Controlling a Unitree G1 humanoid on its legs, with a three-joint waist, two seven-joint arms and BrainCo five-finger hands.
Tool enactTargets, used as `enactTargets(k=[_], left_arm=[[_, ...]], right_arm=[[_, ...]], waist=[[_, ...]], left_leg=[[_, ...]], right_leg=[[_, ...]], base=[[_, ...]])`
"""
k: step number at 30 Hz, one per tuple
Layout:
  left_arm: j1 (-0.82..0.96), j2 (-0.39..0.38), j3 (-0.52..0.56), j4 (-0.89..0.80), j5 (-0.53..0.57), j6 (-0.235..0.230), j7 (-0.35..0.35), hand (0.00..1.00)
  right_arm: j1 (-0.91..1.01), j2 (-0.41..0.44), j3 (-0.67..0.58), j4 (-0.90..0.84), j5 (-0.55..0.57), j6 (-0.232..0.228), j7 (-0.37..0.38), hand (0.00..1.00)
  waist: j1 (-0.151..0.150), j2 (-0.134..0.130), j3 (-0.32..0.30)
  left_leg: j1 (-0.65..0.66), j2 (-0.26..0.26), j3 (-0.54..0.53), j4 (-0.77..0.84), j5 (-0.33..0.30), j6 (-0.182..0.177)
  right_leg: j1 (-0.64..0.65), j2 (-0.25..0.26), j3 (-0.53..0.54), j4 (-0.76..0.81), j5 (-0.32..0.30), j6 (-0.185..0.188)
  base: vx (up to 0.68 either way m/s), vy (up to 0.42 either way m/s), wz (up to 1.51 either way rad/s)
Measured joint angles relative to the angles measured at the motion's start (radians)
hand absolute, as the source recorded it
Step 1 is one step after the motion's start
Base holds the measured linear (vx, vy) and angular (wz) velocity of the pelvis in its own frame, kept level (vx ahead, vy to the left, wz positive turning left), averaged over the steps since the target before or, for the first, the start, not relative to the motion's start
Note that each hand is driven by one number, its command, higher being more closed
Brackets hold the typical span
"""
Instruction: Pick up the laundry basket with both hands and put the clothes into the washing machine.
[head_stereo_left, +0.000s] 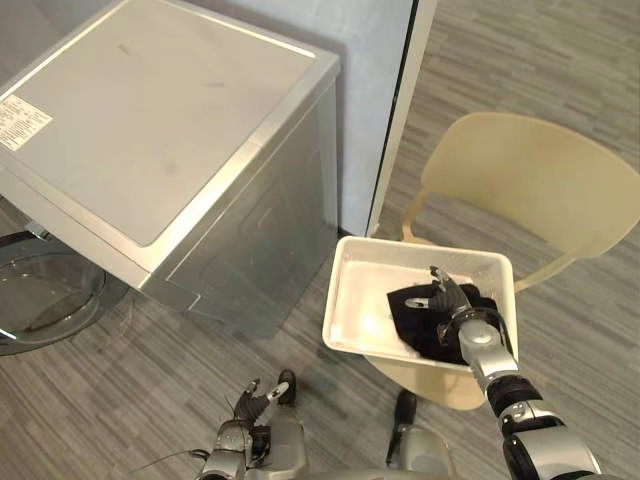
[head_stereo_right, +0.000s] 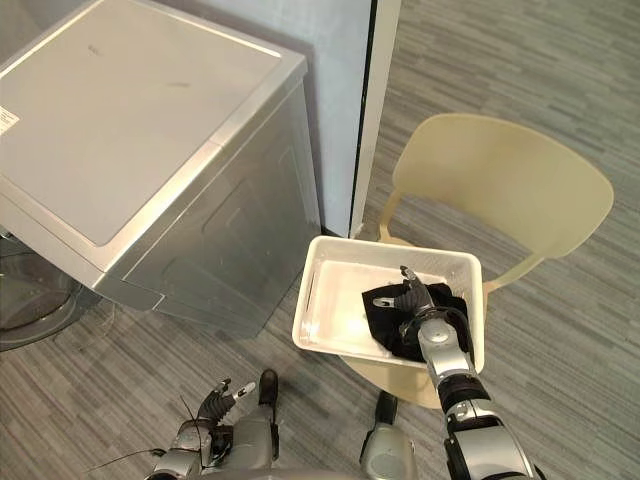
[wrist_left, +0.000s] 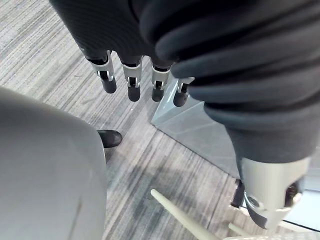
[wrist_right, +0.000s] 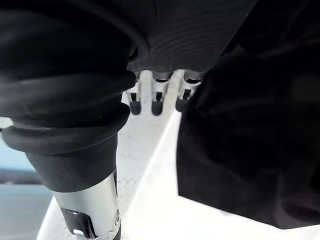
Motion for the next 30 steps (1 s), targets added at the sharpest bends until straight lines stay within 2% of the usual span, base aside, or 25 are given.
enactTargets(k=[3, 8, 12, 19, 23, 27, 30], left_arm=[[-0.017, -0.002, -0.021, -0.017, 0.0, -0.001, 0.003, 0.0], [-0.021, -0.004, -0.032, -0.03, -0.008, -0.003, 0.007, 0.0], [-0.037, -0.017, -0.032, -0.056, -0.04, -0.003, 0.024, 0.0], [-0.065, -0.035, -0.032, -0.076, -0.076, -0.004, 0.043, 0.0], [-0.118, -0.066, -0.029, -0.101, -0.088, -0.003, 0.045, 0.0], [-0.151, -0.079, -0.028, -0.176, -0.112, -0.002, 0.041, 0.0], [-0.161, -0.086, -0.025, -0.218, -0.117, -0.001, 0.04, 0.0]], right_arm=[[-0.043, -0.012, -0.04, 0.03, 0.0, 0.006, -0.023, 0.0], [-0.14, -0.041, -0.101, 0.133, -0.004, 0.029, -0.048, 0.0], [-0.234, -0.106, -0.148, 0.172, -0.081, 0.038, -0.082, 0.0], [-0.3, -0.2, -0.162, 0.196, -0.224, 0.049, -0.112, 0.0], [-0.3, -0.224, -0.108, 0.197, -0.285, 0.055, -0.12, 0.0], [-0.302, -0.246, 0.012, 0.187, -0.314, 0.047, -0.121, 0.0], [-0.313, -0.293, 0.059, 0.176, -0.313, 0.047, -0.116, 0.0]], waist=[[-0.001, 0.013, 0.043], [0.002, 0.022, 0.069], [0.004, 0.04, 0.106], [0.006, 0.043, 0.123], [0.0, 0.038, 0.151], [0.001, 0.003, 0.181], [-0.001, 0.0, 0.183]], left_leg=[[-0.014, -0.001, 0.0, -0.011, 0.019, 0.001], [-0.04, -0.004, 0.004, -0.05, 0.056, 0.005], [-0.084, -0.012, 0.012, -0.062, 0.075, 0.009], [-0.157, -0.03, 0.038, -0.063, 0.083, 0.019], [-0.22, -0.032, 0.098, -0.047, 0.088, 0.026], [-0.296, -0.053, 0.084, 0.004, 0.092, 0.032], [-0.34, -0.064, 0.085, 0.024, 0.088, 0.033]], right_leg=[[-0.02, 0.0, 0.003, -0.001, 0.011, -0.001], [-0.066, -0.003, 0.006, 0.0, 0.026, -0.002], [-0.121, -0.014, 0.011, 0.007, 0.039, 0.0], [-0.242, -0.051, 0.035, 0.095, 0.019, 0.01], [-0.317, -0.093, 0.018, 0.186, -0.017, 0.014], [-0.387, -0.141, -0.003, 0.291, -0.062, 0.014], [-0.43, -0.171, -0.026, 0.352, -0.096, 0.015]], base=[[-0.08, 0.019, -0.02], [-0.06, 0.018, -0.01], [-0.06, 0.023, -0.02], [0.0, 0.001, -0.01], [-0.03, 0.023, 0.3], [-0.02, -0.012, 0.34], [-0.04, -0.057, 0.35]])
